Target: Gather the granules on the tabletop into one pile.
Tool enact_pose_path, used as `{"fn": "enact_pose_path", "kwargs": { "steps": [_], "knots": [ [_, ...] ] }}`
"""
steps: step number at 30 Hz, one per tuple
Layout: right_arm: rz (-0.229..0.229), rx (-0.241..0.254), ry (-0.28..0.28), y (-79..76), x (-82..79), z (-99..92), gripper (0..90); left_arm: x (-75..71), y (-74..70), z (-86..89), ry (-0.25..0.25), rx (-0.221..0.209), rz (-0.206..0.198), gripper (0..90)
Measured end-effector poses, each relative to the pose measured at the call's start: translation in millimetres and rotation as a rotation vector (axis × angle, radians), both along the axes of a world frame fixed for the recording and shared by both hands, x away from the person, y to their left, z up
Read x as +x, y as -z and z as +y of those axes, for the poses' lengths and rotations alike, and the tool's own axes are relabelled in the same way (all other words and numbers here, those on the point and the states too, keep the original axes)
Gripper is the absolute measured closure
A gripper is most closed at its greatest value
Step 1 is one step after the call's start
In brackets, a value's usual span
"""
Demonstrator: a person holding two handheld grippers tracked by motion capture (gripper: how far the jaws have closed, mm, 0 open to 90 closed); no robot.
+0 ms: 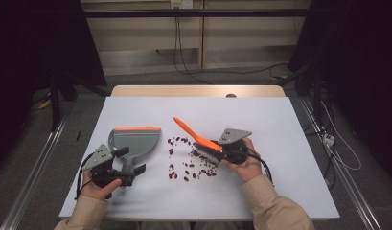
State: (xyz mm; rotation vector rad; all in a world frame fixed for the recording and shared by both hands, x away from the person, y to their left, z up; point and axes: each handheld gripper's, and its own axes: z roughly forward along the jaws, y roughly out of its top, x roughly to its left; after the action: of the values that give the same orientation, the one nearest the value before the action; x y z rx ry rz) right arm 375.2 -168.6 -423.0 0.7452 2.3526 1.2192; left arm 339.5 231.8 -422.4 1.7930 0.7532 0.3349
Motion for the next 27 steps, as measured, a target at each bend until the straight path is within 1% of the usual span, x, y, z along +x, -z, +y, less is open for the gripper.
{"fn": "enact_pose_path", "kwargs": {
  "steps": [3,5,8,10,13,16,18,19,21,22,24,25,26,27],
  "knots": [
    [-0.023,0.022,0.014,-6.9,10.9,-1.2,71.3,0.9,0.5,-0.7,0.001,-0.002,0.004,4.9],
    [-0.028,0.031,0.014,-9.6,22.2,0.1,71.3,1.6,0.9,-0.6,-0.001,0.0,0.004,4.8],
    [-0.043,0.009,0.017,-9.7,41.6,5.0,71.3,2.3,0.8,0.2,-0.004,-0.005,0.005,4.8],
    [-0.048,0.017,0.013,-7.2,54.7,7.9,71.3,2.3,1.0,1.2,-0.004,-0.002,0.007,4.8],
    [-0.053,0.013,0.014,-0.8,72.7,12.4,71.3,2.4,2.2,2.7,-0.008,-0.006,0.013,4.8],
    [-0.038,0.028,0.013,5.7,86.7,17.6,71.3,2.3,2.6,4.3,-0.012,-0.007,0.016,4.8],
    [-0.042,0.024,0.014,8.2,93.5,21.8,71.3,2.5,2.4,5.4,-0.013,-0.005,0.014,4.9],
    [-0.04,0.03,0.012,9.3,96.3,24.1,71.3,2.6,2.2,5.8,-0.012,-0.008,0.015,4.8],
    [-0.055,0.012,0.008,10.0,100.7,29.1,71.3,2.8,2.2,6.0,-0.012,-0.01,0.015,4.8],
    [-0.054,0.01,0.003,10.5,102.7,31.4,71.3,2.9,2.3,5.9,-0.013,-0.011,0.017,4.8],
    [-0.07,-0.015,-0.011,12.3,105.1,35.9,71.3,3.1,2.8,5.6,-0.013,-0.01,0.019,4.8],
    [-0.071,-0.024,-0.02,14.5,105.8,37.7,71.3,3.1,2.8,5.6,-0.012,-0.01,0.019,4.8],
    [-0.058,-0.029,-0.033,17.4,106.1,39.0,71.3,3.1,2.8,5.6,-0.011,-0.01,0.02,4.8],
    [-0.045,-0.007,-0.05,19.7,105.5,39.9,71.2,3.0,2.6,5.9,-0.009,-0.011,0.019,4.8]
  ]
}}
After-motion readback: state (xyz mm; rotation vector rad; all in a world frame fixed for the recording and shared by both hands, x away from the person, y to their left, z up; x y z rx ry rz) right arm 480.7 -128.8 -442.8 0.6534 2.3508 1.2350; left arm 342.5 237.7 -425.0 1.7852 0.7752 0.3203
